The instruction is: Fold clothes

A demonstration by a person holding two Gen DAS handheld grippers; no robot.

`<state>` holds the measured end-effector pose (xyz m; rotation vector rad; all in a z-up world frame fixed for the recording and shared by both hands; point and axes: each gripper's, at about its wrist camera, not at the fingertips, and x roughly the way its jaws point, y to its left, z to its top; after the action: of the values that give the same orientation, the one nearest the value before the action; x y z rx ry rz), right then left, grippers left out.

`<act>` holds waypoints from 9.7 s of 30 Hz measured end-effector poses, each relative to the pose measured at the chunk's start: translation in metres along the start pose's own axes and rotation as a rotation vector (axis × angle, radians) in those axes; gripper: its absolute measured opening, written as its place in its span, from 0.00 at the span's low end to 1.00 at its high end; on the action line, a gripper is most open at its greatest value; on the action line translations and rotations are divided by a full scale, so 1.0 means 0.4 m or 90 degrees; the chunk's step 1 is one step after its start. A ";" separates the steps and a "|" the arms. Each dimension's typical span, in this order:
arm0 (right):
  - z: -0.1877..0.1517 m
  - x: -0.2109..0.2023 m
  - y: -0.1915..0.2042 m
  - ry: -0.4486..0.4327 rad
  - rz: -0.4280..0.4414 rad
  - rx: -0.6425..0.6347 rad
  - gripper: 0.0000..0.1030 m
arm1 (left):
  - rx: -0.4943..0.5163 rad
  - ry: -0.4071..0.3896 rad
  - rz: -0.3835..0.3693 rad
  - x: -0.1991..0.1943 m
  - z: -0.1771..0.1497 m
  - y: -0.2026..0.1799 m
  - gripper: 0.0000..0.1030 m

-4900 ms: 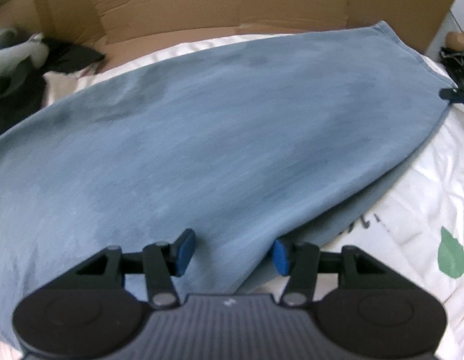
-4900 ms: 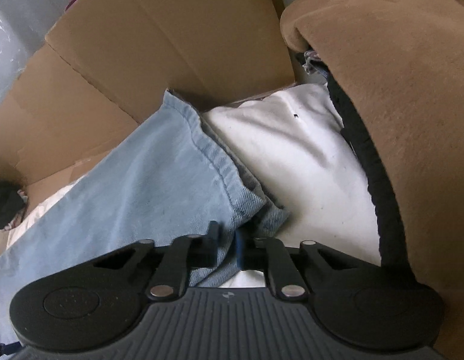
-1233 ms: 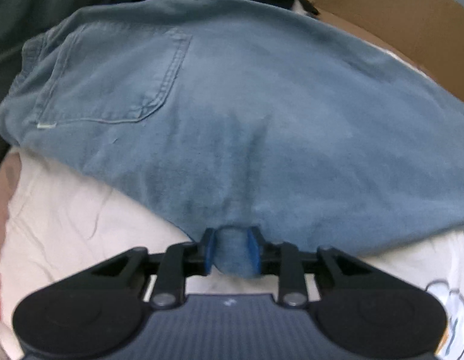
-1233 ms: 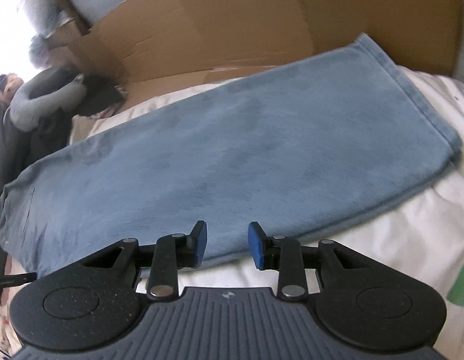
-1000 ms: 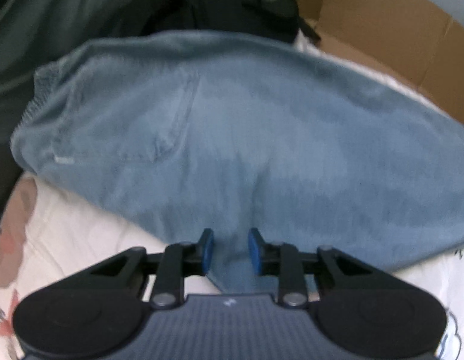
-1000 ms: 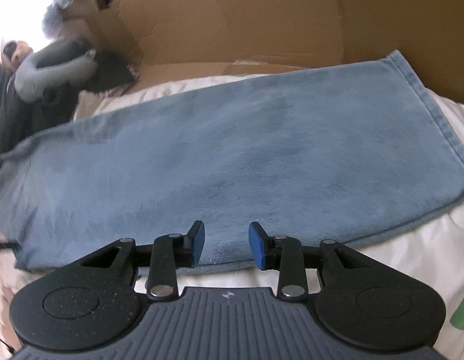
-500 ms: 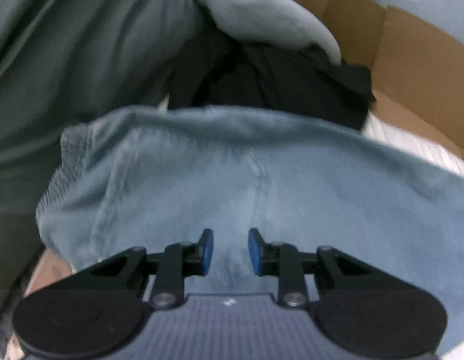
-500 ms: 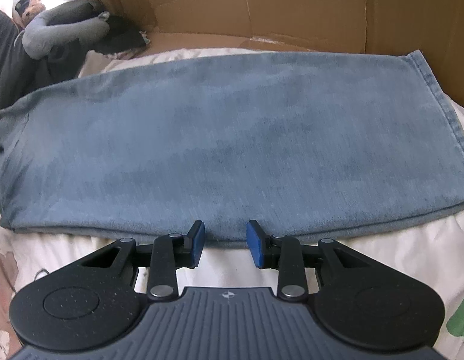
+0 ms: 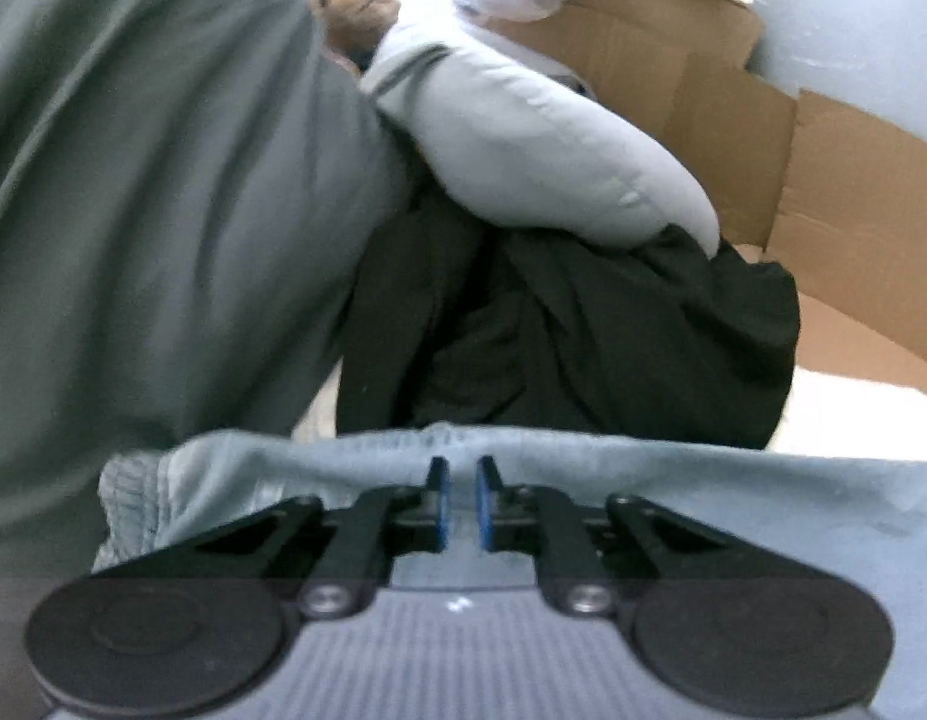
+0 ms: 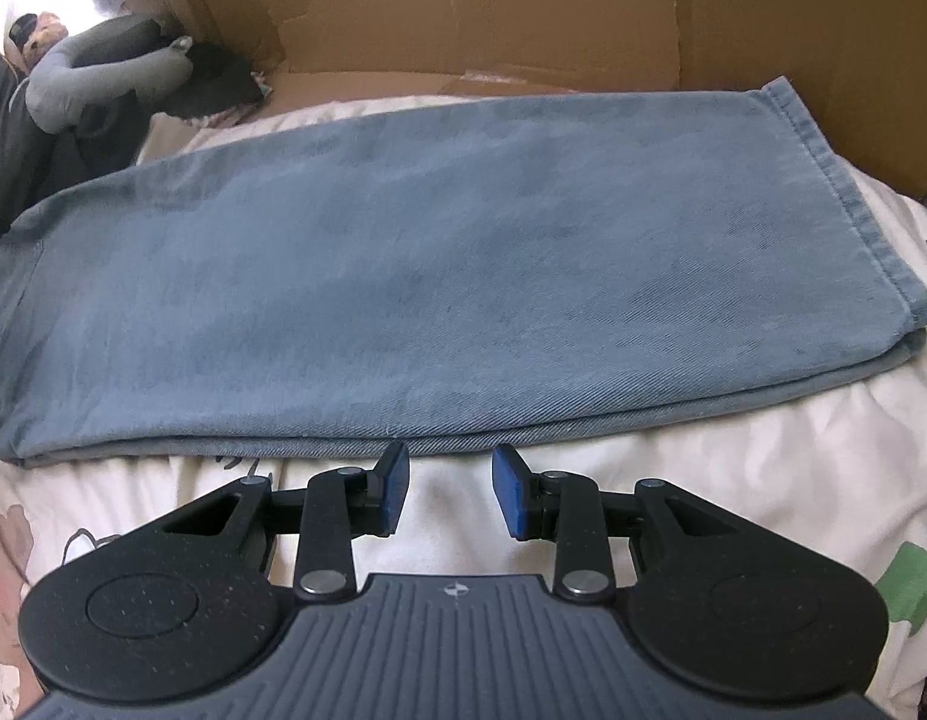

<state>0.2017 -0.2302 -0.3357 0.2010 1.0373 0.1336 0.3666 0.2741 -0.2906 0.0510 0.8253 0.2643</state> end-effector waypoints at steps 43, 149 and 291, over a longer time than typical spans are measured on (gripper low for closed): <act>0.060 0.018 -0.026 -0.073 -0.066 -0.031 0.43 | -0.054 0.145 0.037 -0.055 -0.096 0.279 0.16; 0.045 -0.075 -0.387 -0.154 -0.180 0.313 0.50 | -0.158 0.224 -0.102 -0.178 -0.346 -0.094 0.45; 0.070 0.078 -0.375 -0.183 0.050 0.601 0.06 | -0.563 0.240 -0.366 -0.106 -0.501 0.079 0.23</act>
<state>0.2440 -0.3726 -0.3824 1.0836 0.7375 -0.3215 0.1856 0.2822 -0.3915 -1.0770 0.9950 0.0735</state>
